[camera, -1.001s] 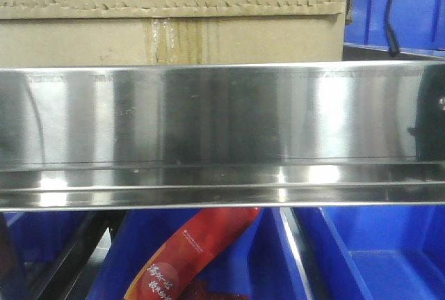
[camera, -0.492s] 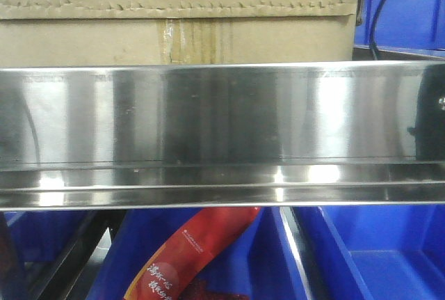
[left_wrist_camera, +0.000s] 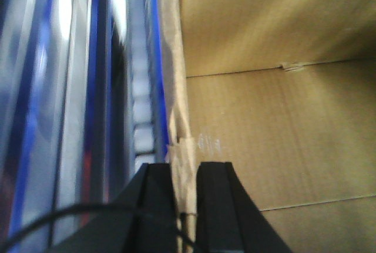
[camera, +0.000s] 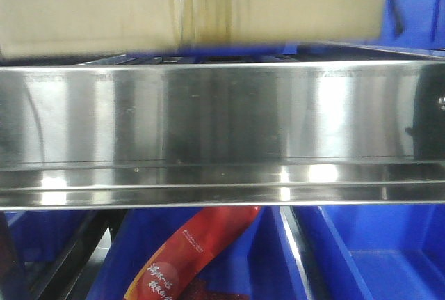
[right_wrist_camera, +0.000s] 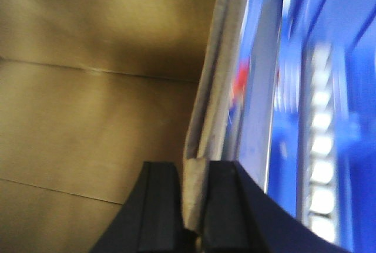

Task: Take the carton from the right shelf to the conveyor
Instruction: 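Lift the brown carton off the shelf with both grippers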

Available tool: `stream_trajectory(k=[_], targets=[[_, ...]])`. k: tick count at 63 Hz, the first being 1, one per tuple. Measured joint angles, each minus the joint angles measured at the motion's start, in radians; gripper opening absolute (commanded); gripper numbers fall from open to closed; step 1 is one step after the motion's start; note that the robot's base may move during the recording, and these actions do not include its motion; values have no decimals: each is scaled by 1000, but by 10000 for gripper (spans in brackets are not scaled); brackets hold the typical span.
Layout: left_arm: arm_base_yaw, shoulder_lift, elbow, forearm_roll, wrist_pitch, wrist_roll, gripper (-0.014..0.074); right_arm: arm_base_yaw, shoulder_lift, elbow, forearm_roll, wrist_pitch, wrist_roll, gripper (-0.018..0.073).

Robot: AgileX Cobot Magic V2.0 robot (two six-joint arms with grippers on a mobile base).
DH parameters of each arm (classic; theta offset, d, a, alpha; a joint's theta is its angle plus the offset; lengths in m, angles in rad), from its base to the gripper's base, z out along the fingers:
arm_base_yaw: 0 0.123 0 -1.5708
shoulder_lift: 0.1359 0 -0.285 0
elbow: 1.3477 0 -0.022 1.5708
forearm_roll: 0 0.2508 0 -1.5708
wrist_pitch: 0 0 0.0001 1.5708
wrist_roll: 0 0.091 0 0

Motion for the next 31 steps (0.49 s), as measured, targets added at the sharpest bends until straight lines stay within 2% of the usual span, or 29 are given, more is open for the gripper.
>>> stream_trajectory(k=[16, 31], targets=[[-5, -172, 52, -29, -4, 0, -16, 4, -183, 111, 28, -16, 2, -70], [-80, -335, 242, -28, 2, -27, -16, 6, -343, 307, 46, -13, 4, -70]])
